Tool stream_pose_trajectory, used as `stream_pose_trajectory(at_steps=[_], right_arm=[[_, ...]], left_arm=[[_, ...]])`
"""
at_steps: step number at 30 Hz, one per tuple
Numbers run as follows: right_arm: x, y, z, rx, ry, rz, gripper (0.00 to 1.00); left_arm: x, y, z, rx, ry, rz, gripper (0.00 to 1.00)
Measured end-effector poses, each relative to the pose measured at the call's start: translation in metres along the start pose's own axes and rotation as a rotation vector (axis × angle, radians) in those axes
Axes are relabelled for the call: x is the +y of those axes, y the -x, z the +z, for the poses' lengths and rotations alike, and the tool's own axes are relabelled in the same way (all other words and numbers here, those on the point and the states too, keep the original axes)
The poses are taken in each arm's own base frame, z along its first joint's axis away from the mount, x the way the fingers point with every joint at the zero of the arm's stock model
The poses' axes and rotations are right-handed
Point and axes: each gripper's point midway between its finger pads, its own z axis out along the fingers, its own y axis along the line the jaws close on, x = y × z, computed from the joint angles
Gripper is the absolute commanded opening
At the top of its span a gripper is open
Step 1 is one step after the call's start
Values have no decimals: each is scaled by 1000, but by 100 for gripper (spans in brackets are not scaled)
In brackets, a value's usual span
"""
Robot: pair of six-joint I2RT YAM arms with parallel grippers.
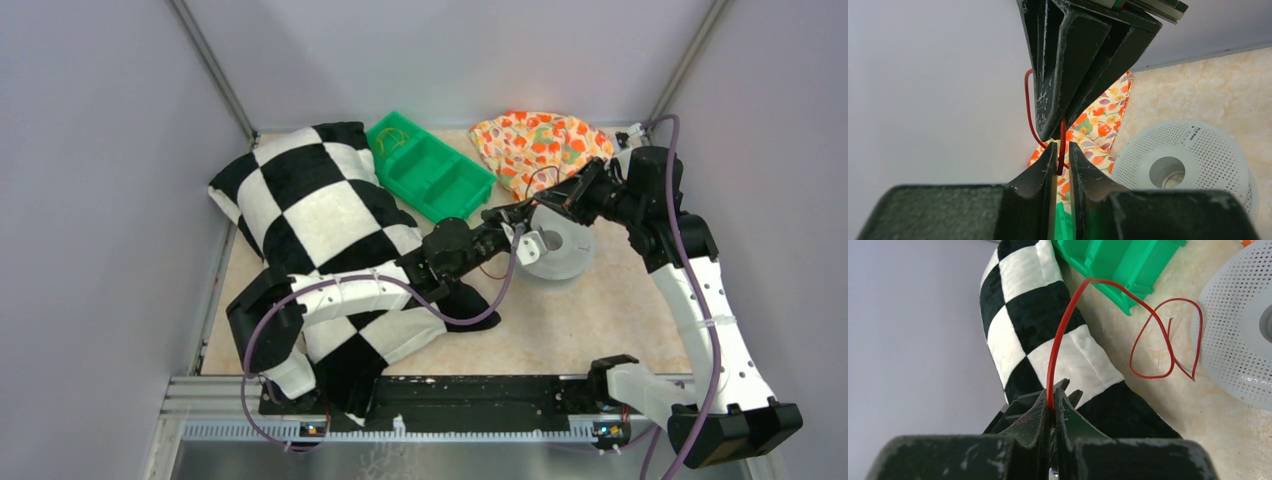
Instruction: Wrap the cables
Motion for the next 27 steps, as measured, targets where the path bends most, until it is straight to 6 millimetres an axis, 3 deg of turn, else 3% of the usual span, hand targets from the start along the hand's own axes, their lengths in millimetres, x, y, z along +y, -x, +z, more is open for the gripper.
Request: stream_pose_trajectory(at_steps=[2, 4, 7, 9, 14, 19, 23, 27], right_arm=[[0, 0, 0, 0, 0, 0, 0], [0, 0, 0, -1, 0, -1, 3], [-1, 0, 1, -1, 1, 2, 60], [-3, -2, 1, 7, -3, -1, 81], [-14, 0, -3, 4, -41, -30, 84], [-15, 26, -25, -90, -119, -93, 88], [-14, 51, -48, -216, -191, -233, 99], [-52, 68, -57, -300, -363, -321, 99]], left_arm=[[-1, -1, 2, 2, -1, 1, 1], [-1, -2, 3, 4, -1, 3, 0], [0, -3, 3, 14, -3, 0, 0], [2, -4, 4, 26, 5, -22, 0], [21, -14, 10, 95, -10, -188, 0], [68, -64, -7, 222, -7, -384, 0], [97, -100, -32, 325, -31, -594, 0], [107, -101, -45, 355, -120, -844, 0]])
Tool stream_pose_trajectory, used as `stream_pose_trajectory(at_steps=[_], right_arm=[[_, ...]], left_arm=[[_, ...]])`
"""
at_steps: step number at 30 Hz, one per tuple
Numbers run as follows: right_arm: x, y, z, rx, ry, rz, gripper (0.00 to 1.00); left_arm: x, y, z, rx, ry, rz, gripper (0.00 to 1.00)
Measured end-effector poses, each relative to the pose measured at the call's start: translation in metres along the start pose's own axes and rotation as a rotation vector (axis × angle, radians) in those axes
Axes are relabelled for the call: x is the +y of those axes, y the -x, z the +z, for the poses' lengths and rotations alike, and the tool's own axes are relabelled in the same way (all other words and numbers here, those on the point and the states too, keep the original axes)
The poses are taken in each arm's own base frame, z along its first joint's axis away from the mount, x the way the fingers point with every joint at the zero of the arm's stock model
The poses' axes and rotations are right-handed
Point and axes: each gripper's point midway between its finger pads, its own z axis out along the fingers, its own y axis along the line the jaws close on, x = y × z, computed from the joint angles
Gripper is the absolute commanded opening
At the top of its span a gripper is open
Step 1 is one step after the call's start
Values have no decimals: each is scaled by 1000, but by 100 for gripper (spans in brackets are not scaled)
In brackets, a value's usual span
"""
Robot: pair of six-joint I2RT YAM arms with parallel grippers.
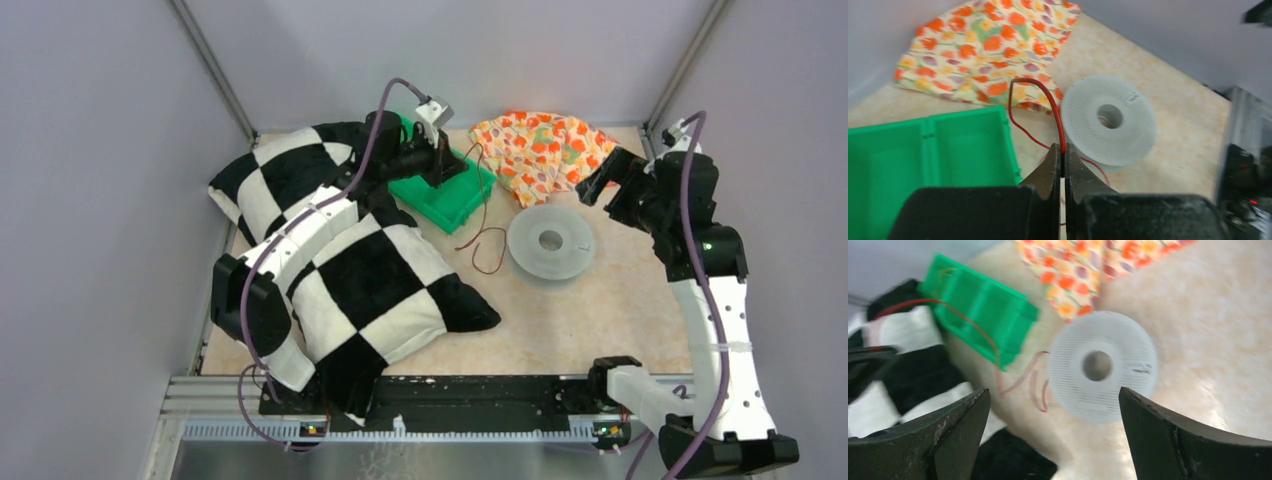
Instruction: Wrap the cables
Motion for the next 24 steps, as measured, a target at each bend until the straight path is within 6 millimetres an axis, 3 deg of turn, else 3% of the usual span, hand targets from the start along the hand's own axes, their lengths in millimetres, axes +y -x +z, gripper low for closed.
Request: stream_pose_trajectory(at_steps=[4, 6, 10, 12, 20, 24], right_arm=[[-63, -46, 38, 115, -176, 36, 99], [-94, -86, 62, 214, -229, 106, 99], [-128, -159, 78, 359, -267, 253, 99], [-131, -179, 80, 389, -259, 298, 99], [-127, -208, 99, 365, -123, 470, 98], [-120, -218, 109, 366, -42, 536, 89]], left_arm=[[-13, -10, 2, 60, -149, -164, 0], [-20, -25, 4, 108, -196, -238, 0], [-30, -43, 4, 165, -246, -334, 0], [-34, -44, 2, 172, -262, -346, 0], [-26, -45, -2, 168, -229, -332, 0], [-24, -38, -6, 146, -232, -332, 0]])
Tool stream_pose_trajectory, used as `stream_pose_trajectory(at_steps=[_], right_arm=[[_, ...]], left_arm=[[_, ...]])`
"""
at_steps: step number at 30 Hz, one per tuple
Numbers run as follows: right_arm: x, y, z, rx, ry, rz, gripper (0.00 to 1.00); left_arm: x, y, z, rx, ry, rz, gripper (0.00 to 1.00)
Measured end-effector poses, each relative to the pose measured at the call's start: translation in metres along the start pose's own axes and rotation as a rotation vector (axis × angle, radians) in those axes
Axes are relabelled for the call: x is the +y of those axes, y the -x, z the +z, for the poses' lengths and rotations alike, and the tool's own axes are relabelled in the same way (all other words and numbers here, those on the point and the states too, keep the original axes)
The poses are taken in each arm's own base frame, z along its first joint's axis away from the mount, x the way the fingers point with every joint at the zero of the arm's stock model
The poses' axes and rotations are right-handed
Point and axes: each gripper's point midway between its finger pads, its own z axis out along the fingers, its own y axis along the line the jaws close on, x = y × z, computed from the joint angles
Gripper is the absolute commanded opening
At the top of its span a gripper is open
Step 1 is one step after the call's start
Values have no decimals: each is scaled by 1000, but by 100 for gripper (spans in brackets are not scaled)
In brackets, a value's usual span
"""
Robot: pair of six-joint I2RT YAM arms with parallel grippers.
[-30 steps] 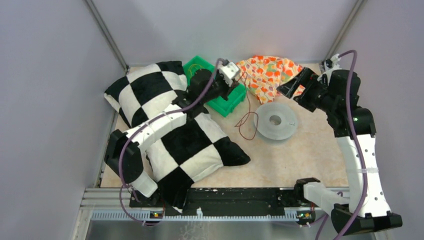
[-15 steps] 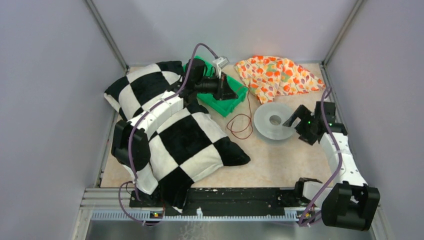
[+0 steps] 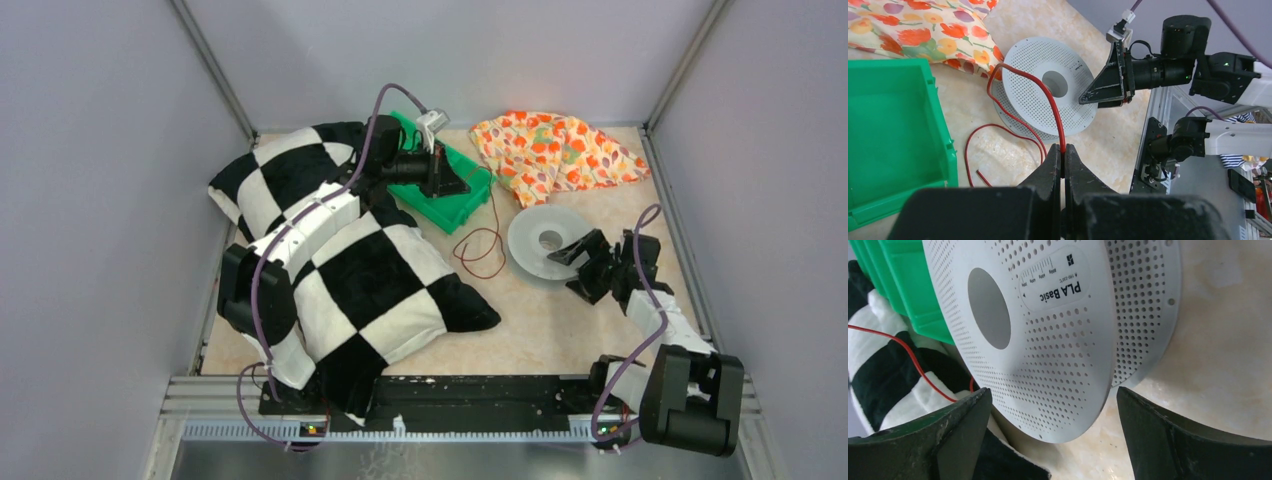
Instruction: Wrap the cables
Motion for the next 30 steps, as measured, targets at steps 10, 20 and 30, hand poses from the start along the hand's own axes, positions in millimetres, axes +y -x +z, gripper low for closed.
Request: stream_pose_trajectory(at_steps=[10, 20, 30], right_arm=[[24, 18, 0, -64, 154, 68, 0], [75, 52, -48, -156, 161, -40, 0], [155, 43, -89, -240, -102, -480, 0]], left_arm=[[-3, 0, -1, 0, -22, -13, 0], [11, 6, -19, -15, 128, 122, 0], [-22, 35, -58, -204, 164, 367, 0]])
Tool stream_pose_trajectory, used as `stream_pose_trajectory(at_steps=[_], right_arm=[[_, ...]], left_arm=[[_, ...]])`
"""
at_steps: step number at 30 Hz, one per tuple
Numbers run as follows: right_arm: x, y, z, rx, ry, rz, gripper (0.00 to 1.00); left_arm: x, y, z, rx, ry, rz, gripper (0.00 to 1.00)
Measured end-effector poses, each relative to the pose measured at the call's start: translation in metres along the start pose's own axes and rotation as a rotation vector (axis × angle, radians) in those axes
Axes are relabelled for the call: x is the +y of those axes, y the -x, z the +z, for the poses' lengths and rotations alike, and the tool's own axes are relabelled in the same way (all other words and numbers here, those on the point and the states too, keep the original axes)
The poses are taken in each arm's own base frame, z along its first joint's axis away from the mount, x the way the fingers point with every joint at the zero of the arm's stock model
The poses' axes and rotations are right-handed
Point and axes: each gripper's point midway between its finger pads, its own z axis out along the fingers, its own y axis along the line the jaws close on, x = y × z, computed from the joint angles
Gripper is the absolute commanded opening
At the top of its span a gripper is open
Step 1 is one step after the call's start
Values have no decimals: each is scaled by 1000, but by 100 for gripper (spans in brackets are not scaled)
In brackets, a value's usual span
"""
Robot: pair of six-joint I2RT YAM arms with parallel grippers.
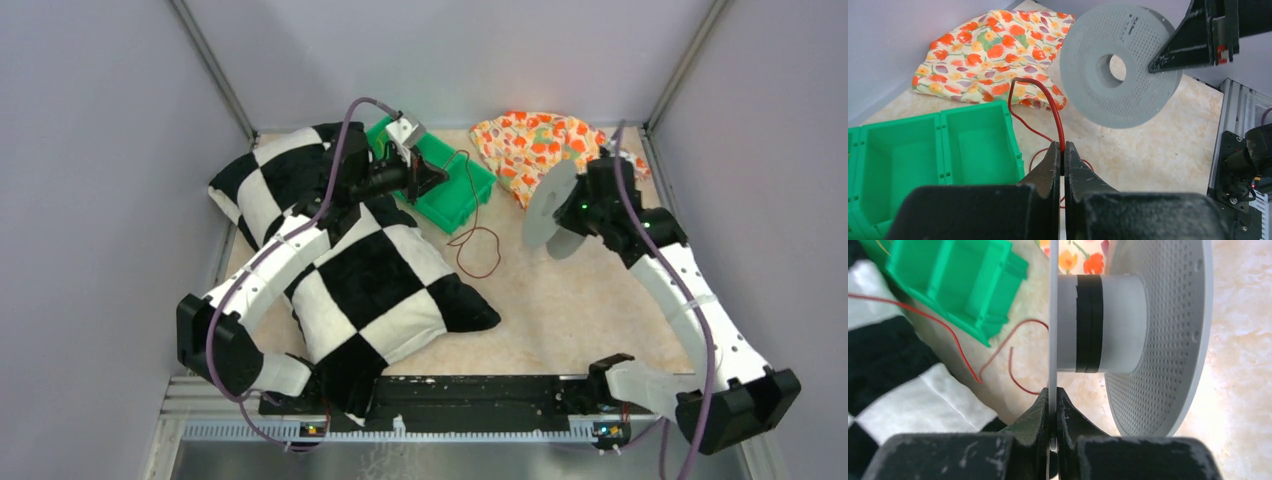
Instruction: Wrap the cables
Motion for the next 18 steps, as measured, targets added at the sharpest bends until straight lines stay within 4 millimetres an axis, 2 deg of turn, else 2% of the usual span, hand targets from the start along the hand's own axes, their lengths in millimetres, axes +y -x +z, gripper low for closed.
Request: stream_pose_trajectory(at_steps=[2, 4, 7, 9, 13, 18], right_arm=[[12, -13, 3, 27, -38, -72, 0], [15, -28, 11, 59, -105, -115, 0], [2, -46, 28, 105, -235, -127, 0], [-6, -52, 38, 123, -298, -113, 0], [-6, -55, 50, 132, -360, -56, 0], [5, -46, 58, 95, -388, 63, 0]], left_arm=[[0, -3, 3, 0, 4, 5, 0], [-2, -9, 8, 11, 19, 10, 0], [-14, -25, 16, 22, 43, 61, 0], [-33, -45, 18, 25, 35, 126, 0], [-68, -80, 13, 55, -58, 202, 0], [-82, -87, 13, 90, -174, 215, 0]])
